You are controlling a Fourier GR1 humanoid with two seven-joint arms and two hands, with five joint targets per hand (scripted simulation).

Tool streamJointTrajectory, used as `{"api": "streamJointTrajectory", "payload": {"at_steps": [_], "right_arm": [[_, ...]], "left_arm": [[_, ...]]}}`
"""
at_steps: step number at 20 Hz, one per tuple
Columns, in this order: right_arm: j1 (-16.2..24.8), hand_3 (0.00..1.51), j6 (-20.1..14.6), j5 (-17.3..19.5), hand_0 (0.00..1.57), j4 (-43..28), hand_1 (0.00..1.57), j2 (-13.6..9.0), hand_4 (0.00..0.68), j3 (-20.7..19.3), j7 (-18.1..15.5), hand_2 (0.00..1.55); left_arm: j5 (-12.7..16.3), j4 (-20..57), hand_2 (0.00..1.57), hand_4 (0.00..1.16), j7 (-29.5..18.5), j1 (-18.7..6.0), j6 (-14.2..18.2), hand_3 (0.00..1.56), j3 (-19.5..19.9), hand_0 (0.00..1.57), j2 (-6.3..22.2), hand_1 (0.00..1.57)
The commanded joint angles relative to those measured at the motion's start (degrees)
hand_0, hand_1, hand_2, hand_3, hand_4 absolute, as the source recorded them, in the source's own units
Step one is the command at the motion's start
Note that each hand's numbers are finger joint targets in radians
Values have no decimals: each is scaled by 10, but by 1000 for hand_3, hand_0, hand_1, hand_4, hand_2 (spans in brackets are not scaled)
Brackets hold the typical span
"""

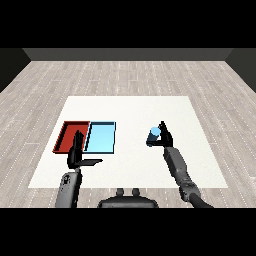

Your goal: Pick the blue can and put it in the blue box

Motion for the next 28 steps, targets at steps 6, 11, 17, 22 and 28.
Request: {"api": "streamJointTrajectory", "payload": {"at_steps": [6, 11, 17, 22, 28], "right_arm": [[-36, 0, 25, -13, 0, 84, 0, -7, 0, -14, -35, 0], [-79, 0, 15, -4, 0, 154, 0, 0, 0, -20, -77, 0], [-36, 0, -21, -10, 0, 45, 0, 11, 0, 6, 8, 0], [-101, 0, -15, -14, 0, 167, 0, 6, 0, -26, -52, 0], [-93, 1446, -132, 7, 1466, 164, 1466, 25, 536, -15, -28, 1466]], "left_arm": [[-1, -10, 0, 0, 16, -17, 12, 0, -2, 0, -7, 0], [-11, 1, 0, 0, -14, 3, 5, 0, -6, 0, -3, 0], [7, -51, 0, 0, 14, 30, -9, 0, -14, 0, -2, 0], [9, 15, 0, 0, -8, -15, -1, 0, -2, 0, -10, 0], [22, -29, 0, 0, -20, 46, -27, 0, 6, 0, 11, 0]]}}
